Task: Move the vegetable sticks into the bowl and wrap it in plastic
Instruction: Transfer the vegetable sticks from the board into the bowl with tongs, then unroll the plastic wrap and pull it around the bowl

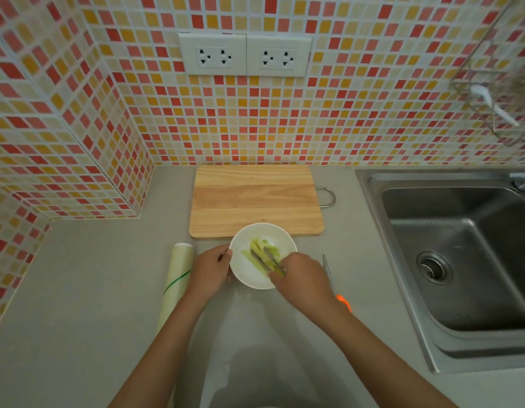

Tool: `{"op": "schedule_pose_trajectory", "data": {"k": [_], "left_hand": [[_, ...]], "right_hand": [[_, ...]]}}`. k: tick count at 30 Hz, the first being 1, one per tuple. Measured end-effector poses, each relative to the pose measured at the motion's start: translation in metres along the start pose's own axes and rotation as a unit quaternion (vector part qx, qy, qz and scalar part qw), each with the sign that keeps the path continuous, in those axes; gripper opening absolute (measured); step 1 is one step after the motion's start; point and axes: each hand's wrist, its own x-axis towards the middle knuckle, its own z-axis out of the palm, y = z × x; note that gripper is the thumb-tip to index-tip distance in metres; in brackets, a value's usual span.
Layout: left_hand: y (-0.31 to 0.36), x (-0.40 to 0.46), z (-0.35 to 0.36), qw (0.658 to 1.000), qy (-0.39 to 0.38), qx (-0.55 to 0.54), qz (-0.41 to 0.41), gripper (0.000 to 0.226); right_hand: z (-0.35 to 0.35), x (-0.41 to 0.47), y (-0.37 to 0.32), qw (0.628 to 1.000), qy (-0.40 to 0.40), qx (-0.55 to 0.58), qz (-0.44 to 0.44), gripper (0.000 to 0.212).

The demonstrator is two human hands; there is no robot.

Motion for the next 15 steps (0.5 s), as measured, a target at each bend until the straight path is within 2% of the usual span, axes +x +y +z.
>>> {"op": "schedule_pose_trajectory", "data": {"k": [4, 6, 10, 15], "left_hand": [[-0.003, 0.002, 0.000, 1.000, -0.002, -0.006, 0.003, 0.032], [-0.003, 0.002, 0.000, 1.000, -0.004, -0.014, 0.004, 0.032], [-0.004, 0.003, 0.001, 1.000, -0.007, -0.019, 0.007, 0.035], [-0.009, 0.006, 0.001, 1.000, -0.009, -0.007, 0.008, 0.035]], "right_hand": [[-0.032, 0.037, 0.011, 0.992, 0.126, 0.001, 0.031, 0.038], [-0.041, 0.069, 0.018, 0.985, 0.156, 0.023, 0.068, 0.041], [-0.032, 0.130, 0.030, 0.984, 0.139, 0.005, 0.114, 0.045], [-0.011, 0.161, 0.039, 0.984, 0.112, -0.010, 0.138, 0.038]]}}
